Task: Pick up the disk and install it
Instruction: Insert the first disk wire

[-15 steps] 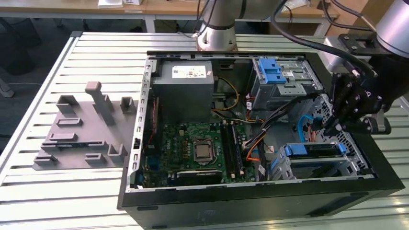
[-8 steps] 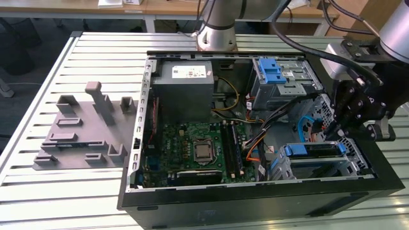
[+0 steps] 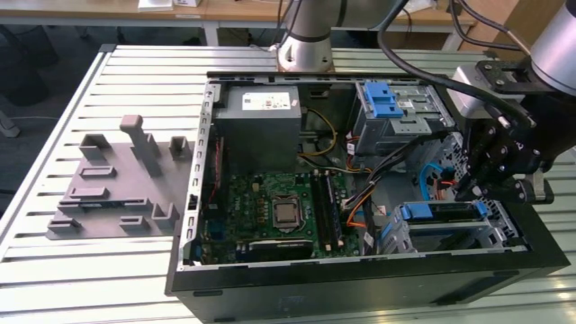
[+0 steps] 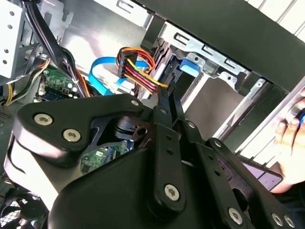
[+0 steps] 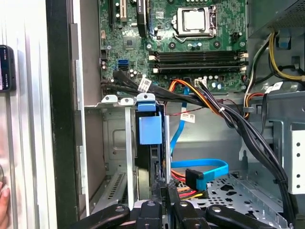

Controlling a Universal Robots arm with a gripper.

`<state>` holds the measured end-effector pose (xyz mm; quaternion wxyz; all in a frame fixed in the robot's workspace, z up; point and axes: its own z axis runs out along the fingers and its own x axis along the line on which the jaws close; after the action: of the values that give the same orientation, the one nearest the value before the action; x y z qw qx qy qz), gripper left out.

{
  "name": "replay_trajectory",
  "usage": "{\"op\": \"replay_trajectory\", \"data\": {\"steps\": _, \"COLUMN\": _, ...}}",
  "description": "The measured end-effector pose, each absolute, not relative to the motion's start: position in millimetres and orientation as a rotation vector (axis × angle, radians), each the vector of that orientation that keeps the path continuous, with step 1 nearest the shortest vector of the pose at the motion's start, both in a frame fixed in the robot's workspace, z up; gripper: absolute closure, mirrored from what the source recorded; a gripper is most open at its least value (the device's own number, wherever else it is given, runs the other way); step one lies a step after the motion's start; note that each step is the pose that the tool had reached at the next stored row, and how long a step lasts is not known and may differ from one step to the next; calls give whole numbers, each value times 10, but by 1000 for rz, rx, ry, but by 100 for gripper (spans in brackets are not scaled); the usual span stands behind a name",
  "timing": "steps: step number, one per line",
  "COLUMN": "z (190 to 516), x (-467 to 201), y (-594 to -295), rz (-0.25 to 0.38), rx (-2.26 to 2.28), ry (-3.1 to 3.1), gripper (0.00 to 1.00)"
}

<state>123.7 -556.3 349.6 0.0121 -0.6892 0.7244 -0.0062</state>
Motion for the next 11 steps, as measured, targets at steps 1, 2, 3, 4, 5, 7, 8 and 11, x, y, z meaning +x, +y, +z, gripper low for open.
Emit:
{"op": "replay_trajectory", "data": {"steps": 1, "z": 3495, "x": 1237, "y": -5563, "rz": -19, "rx": -2148, "ry": 2258, "gripper": 83}}
{"op": "replay_trajectory", "data": {"steps": 2, "z": 3496, "x": 1237, "y": -5563, "rz": -20, "rx": -2148, "ry": 2257, "gripper": 83}}
{"op": "replay_trajectory", "data": {"steps": 3, "z": 3495, "x": 1236, "y": -5563, "rz": -20, "rx": -2148, "ry": 2257, "gripper": 83}}
{"op": "replay_trajectory", "data": {"steps": 4, "z": 3495, "x": 1236, "y": -5564, "rz": -20, "rx": -2148, "ry": 2257, "gripper": 83}}
{"op": "replay_trajectory", "data": {"steps": 5, "z": 3495, "x": 1236, "y": -5563, "rz": -20, "rx": -2148, "ry": 2257, "gripper": 83}}
{"op": "replay_trajectory", "data": {"steps": 7, "z": 3493, "x": 1236, "y": -5563, "rz": -20, "rx": -2148, "ry": 2257, "gripper": 83}}
{"op": "replay_trajectory", "data": {"steps": 8, "z": 3490, "x": 1236, "y": -5563, "rz": -19, "rx": -2148, "ry": 2256, "gripper": 83}}
{"op": "replay_trajectory", "data": {"steps": 11, "z": 3481, "x": 1236, "y": -5564, "rz": -16, "rx": -2146, "ry": 2255, "gripper": 83}}
